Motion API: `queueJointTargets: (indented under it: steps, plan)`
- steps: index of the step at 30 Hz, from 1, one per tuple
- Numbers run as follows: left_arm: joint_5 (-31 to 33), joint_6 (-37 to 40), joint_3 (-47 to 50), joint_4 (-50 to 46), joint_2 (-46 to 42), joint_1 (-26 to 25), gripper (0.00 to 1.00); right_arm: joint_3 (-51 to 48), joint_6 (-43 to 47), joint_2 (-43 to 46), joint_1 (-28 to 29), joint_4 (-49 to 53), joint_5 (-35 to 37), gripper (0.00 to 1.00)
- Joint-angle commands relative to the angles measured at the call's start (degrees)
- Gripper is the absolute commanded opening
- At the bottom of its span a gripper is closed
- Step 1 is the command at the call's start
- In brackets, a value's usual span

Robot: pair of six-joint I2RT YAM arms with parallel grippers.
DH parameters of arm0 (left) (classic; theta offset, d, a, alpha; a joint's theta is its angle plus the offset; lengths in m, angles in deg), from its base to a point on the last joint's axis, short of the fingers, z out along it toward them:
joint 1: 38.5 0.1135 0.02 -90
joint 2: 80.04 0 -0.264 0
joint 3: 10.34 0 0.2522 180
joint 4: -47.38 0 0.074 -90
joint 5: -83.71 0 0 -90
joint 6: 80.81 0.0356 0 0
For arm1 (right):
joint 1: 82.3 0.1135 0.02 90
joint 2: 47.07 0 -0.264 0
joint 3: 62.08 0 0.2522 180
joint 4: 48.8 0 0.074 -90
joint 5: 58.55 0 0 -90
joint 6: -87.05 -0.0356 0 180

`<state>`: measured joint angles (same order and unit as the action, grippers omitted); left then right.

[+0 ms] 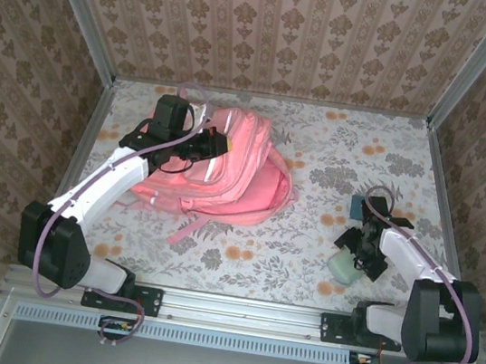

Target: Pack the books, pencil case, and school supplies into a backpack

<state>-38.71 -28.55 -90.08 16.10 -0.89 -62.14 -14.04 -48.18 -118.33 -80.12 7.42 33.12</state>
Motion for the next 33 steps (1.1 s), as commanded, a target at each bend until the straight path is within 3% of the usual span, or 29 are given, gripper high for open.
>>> queueJointTargets:
  steps: [1, 4, 8, 13, 23, 33]
  plan:
    - [-0.6, 0.1, -2.1, 3.1, -1.8, 0.7, 0.00, 1.1, 1.9, 2.2, 1.4, -0.4, 0.4, 0.73]
    - [-0.6, -0.7, -2.0, 3.8, -2.0, 1.0, 0.00, 1.3, 2.3, 6.4, 2.8, -0.4, 0.3, 0.65]
    - [-0.6, -2.9, -0.8, 6.4, -2.6, 1.6, 0.00, 4.3, 1.8, 9.5, 7.0, 0.6, -0.1, 0.63]
    - [-0.9, -5.2, 0.7, 9.2, -3.0, 2.1, 0.00, 10.2, -0.6, 7.0, 14.3, -1.7, -2.6, 0.63]
    - [-1.2, -6.8, 2.5, 10.9, -4.1, 2.3, 0.00, 29.0, -2.6, -13.1, 27.9, -11.4, -7.1, 0.63]
    - [-1.3, -7.6, 3.1, 11.3, -5.2, 2.5, 0.00, 45.6, -2.6, -33.0, 30.3, -15.4, -11.5, 0.62]
